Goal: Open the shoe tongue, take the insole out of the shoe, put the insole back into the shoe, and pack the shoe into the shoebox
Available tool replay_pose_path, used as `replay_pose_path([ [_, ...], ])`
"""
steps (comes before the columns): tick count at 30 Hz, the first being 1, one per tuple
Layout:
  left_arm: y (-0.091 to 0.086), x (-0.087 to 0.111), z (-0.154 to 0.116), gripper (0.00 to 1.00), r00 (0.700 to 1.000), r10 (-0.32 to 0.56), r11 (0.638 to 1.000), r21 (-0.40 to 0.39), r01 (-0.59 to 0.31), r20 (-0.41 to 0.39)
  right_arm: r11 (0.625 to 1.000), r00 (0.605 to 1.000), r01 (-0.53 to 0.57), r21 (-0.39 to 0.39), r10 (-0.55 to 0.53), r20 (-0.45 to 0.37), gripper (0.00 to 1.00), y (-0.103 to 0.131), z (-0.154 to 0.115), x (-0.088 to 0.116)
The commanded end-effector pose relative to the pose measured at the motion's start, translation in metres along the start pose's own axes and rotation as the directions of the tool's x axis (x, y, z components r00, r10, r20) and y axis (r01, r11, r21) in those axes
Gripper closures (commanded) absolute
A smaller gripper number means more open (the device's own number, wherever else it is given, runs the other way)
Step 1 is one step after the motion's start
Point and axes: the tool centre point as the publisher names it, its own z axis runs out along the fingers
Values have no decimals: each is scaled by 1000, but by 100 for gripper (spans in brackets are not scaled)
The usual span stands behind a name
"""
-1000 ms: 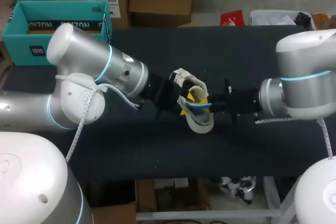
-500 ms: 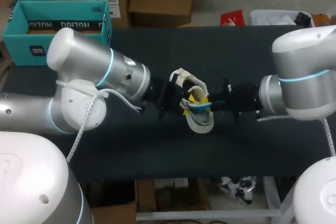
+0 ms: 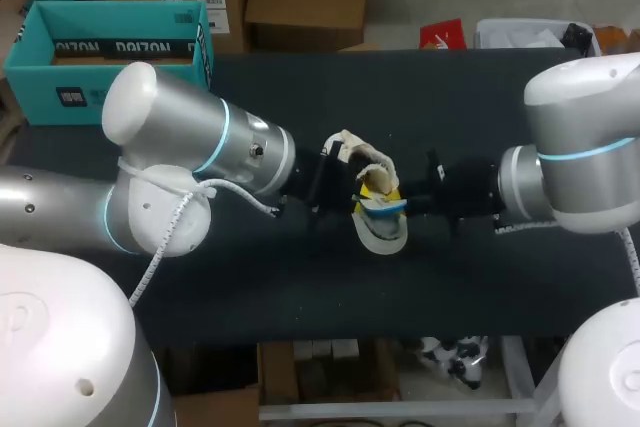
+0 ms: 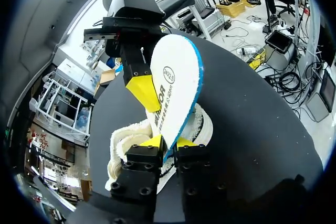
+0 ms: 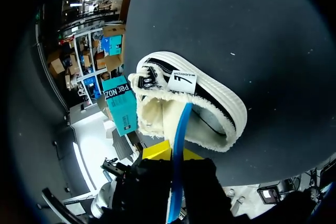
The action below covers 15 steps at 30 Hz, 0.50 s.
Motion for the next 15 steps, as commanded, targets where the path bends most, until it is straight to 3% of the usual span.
replay_pose_path([
  [1, -1, 1, 14, 100, 1000, 4, 998, -58, -4, 2, 1000, 1000, 13, 16, -13, 6, 100, 4, 2, -3],
  [15, 15, -2, 20, 100, 1000, -12, 990, -138, 11, -4, 999, 999, 26, 37, -28, 33, 100, 21, 23, -8],
])
